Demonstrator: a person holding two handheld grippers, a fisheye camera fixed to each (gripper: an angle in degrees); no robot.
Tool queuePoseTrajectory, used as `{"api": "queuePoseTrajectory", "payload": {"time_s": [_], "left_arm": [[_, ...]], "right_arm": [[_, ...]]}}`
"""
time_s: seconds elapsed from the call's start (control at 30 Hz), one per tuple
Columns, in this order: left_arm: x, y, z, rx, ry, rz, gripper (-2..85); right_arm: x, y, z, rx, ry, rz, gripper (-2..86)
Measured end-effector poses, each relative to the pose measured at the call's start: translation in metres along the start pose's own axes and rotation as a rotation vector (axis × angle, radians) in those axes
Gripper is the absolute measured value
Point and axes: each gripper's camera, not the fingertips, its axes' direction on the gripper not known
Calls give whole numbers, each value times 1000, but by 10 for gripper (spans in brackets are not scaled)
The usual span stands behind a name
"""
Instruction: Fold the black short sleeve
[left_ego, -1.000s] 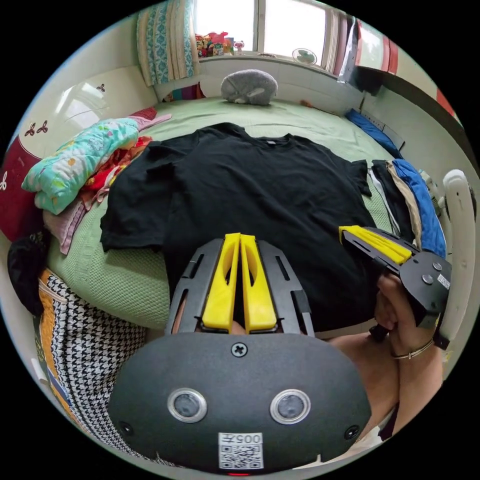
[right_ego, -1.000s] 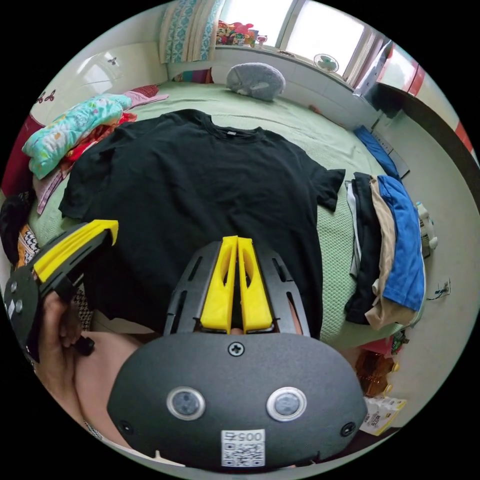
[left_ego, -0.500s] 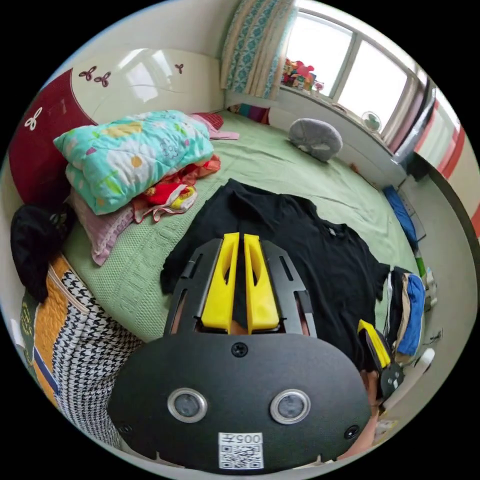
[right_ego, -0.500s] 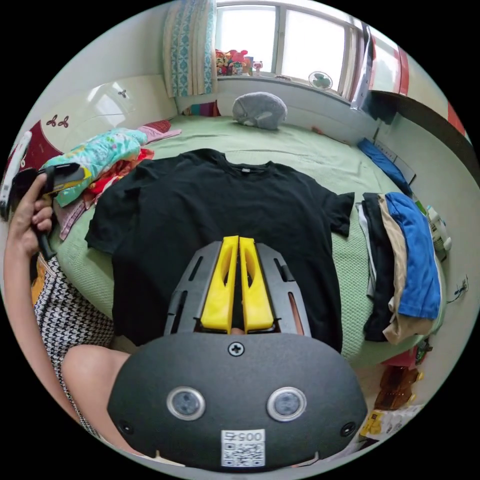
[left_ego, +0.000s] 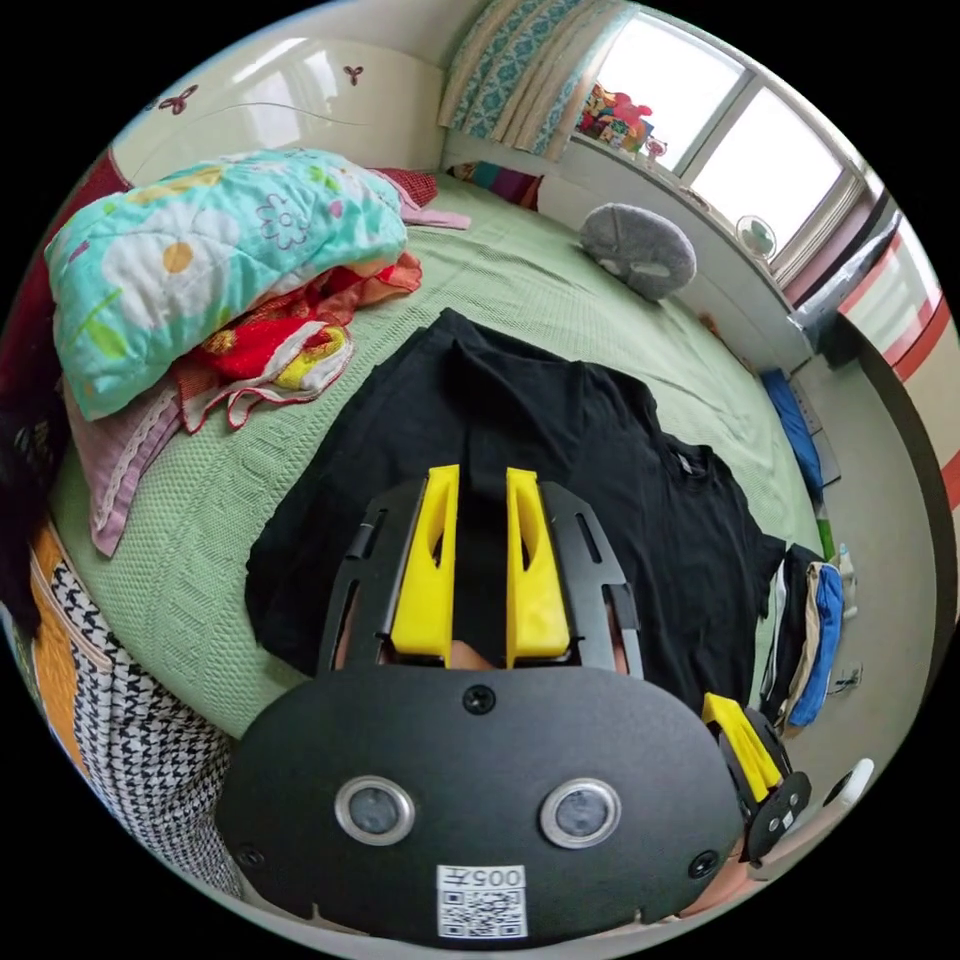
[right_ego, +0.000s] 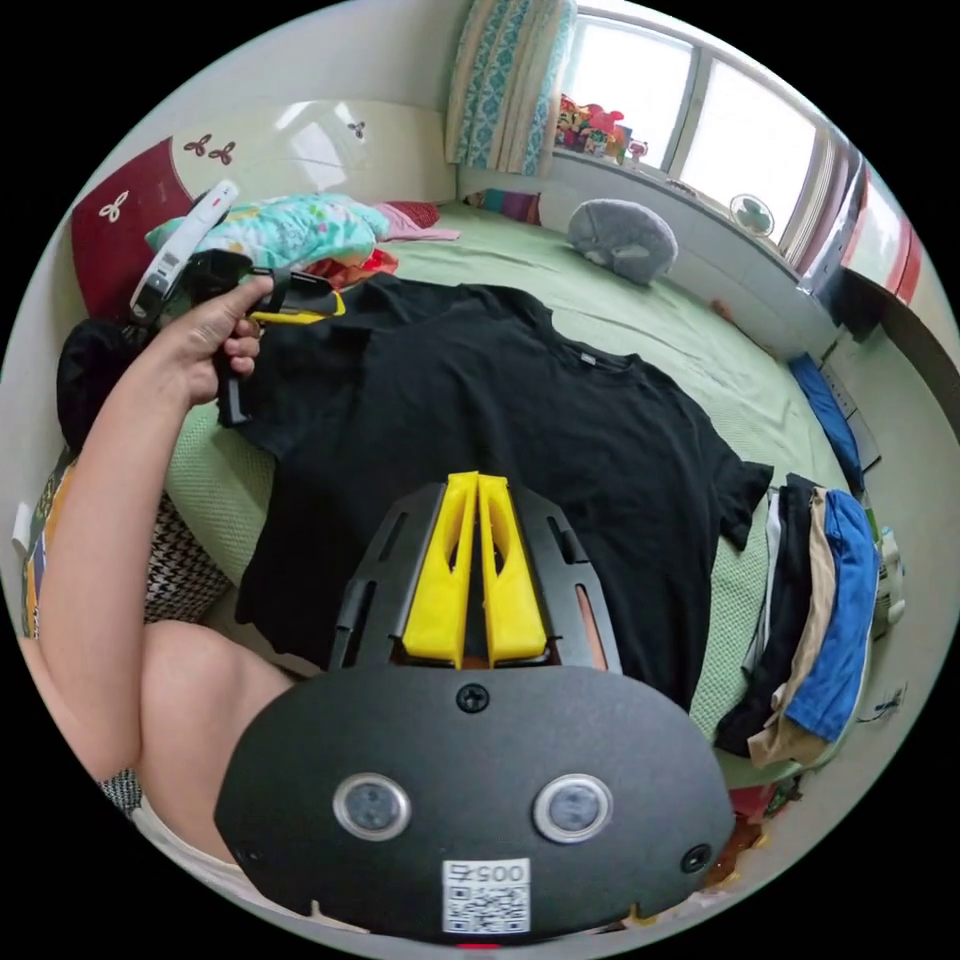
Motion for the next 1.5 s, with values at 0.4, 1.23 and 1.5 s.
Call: {"api": "queuePoseTrajectory", "payload": {"time_s": [0.4,1.23,1.5], "left_arm": [[-31,-8,62,-35,33,-35,10],[-98,-9,160,-66,-22,-95,0],[-123,-6,196,-86,141,-151,49]], "right_arm": [[10,-3,13,-3,-51,28,-9],[0,-18,73,-50,0,15,-9],[-19,-21,86,-29,11,-24,-9]]}}
